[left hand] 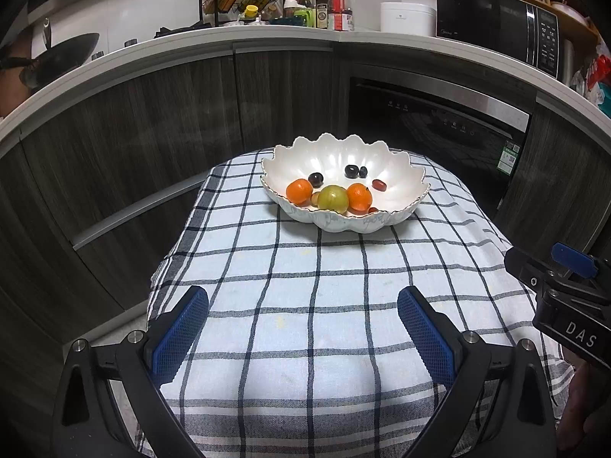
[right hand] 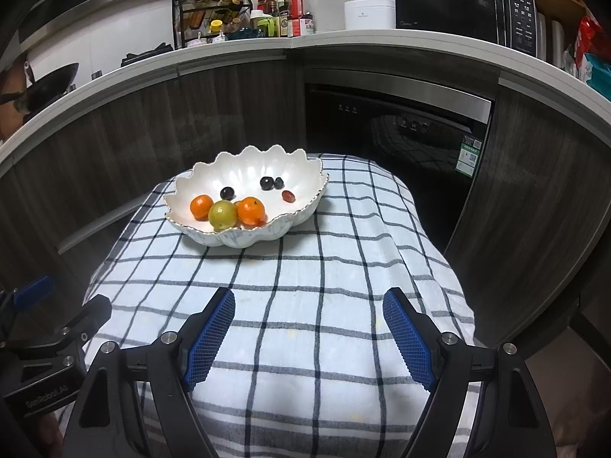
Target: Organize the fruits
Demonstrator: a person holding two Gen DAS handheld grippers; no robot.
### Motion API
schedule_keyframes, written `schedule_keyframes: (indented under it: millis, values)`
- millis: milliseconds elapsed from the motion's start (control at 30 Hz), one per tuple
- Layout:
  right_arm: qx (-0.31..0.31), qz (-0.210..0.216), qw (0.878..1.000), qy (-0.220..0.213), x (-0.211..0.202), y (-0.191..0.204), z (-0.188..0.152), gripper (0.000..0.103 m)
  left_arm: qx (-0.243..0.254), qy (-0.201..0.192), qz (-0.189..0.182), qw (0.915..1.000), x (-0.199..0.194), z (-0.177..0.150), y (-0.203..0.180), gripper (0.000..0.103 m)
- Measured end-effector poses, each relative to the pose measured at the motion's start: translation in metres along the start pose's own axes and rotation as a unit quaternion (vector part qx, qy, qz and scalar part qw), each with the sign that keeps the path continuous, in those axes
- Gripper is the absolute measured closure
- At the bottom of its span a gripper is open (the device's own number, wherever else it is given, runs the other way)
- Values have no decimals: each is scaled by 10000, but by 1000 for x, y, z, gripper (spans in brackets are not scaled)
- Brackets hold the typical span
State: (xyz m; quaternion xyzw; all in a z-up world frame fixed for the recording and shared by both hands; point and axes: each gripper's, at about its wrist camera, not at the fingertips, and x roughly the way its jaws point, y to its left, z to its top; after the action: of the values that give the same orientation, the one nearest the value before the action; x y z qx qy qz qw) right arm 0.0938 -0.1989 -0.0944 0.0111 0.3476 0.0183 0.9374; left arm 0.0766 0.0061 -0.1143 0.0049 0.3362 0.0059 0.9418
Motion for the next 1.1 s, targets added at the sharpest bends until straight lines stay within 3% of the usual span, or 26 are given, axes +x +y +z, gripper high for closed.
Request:
schedule_keyframes:
  millis: [1100]
  values:
    - [32,-21,10000,-26,-1,1,0,22,1,-53,-16,10000,-1,3,-1,2]
